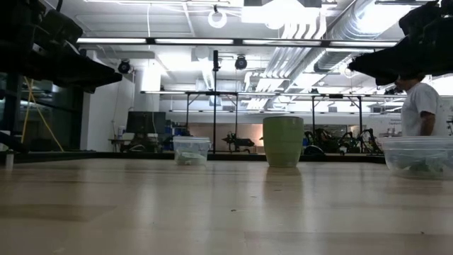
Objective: Pick and place items into bin
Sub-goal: Return to Home Position
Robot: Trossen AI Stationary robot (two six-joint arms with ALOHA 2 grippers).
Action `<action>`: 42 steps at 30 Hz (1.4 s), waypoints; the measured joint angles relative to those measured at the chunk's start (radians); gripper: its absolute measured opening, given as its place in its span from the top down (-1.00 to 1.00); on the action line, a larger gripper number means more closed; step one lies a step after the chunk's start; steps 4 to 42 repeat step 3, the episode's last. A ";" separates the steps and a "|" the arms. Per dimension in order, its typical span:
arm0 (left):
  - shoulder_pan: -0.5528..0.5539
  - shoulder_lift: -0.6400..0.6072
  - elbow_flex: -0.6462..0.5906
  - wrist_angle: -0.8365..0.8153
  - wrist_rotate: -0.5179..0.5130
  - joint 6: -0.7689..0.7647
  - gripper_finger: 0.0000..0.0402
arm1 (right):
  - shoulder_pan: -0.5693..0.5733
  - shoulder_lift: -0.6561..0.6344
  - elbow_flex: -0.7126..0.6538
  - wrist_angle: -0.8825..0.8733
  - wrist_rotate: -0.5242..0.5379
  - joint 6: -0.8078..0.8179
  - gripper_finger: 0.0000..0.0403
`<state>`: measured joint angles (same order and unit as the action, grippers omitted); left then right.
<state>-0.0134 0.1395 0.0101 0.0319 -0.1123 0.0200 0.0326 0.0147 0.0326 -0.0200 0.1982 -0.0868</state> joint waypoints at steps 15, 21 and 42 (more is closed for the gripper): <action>0.000 0.000 0.000 0.000 0.000 0.000 0.06 | 0.000 0.000 0.000 0.000 0.000 0.000 0.31; 0.000 0.000 0.000 0.000 0.000 0.000 0.06 | 0.000 0.000 0.000 0.000 0.000 0.000 0.31; 0.000 0.000 0.000 0.000 0.000 0.000 0.06 | 0.000 0.000 0.000 0.000 0.000 0.000 0.31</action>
